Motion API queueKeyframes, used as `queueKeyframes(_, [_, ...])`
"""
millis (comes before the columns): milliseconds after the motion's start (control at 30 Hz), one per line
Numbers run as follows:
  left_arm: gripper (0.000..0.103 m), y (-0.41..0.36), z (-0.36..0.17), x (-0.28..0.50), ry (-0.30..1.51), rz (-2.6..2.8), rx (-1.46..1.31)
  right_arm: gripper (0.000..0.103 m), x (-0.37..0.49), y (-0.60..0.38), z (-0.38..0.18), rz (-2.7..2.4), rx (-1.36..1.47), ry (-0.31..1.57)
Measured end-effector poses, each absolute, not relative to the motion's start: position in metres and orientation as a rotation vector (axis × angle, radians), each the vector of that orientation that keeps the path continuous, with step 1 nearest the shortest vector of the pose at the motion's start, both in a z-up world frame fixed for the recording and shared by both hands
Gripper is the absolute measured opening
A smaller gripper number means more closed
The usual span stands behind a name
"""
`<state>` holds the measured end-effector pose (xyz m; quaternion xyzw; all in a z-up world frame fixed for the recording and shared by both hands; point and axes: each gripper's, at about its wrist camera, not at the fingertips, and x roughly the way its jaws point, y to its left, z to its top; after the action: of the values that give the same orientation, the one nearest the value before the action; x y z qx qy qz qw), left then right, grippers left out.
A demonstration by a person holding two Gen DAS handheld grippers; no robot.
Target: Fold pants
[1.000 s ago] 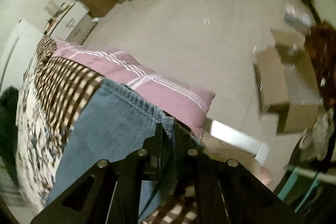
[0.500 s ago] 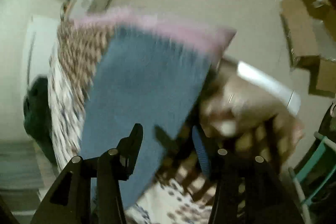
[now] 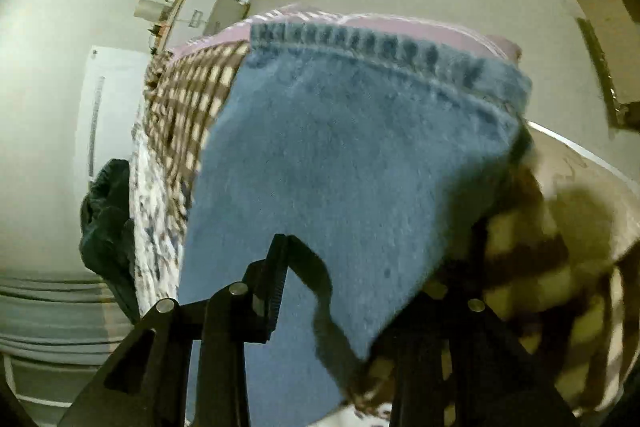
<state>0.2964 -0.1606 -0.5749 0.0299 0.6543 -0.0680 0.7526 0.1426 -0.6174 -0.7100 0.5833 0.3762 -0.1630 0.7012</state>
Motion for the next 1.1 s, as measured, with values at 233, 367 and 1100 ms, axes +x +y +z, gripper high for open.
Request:
queueKeyframes(233, [0.103, -0.162, -0.576, 0.298, 1.431, -0.140, 0.067, 0.036, 0.163, -0.620, -0.708, -0.313, 1.249, 0.781])
queueKeyframes(367, [0.103, -0.172, -0.574, 0.297, 1.423, -0.132, 0.067, 0.036, 0.175, -0.627, -0.714, -0.317, 1.267, 0.777])
queueKeyframes(1100, [0.103, -0.153, -0.560, 0.315, 1.354, -0.125, -0.024, 0.015, 0.191, -0.632, -0.649, -0.314, 1.139, 0.728])
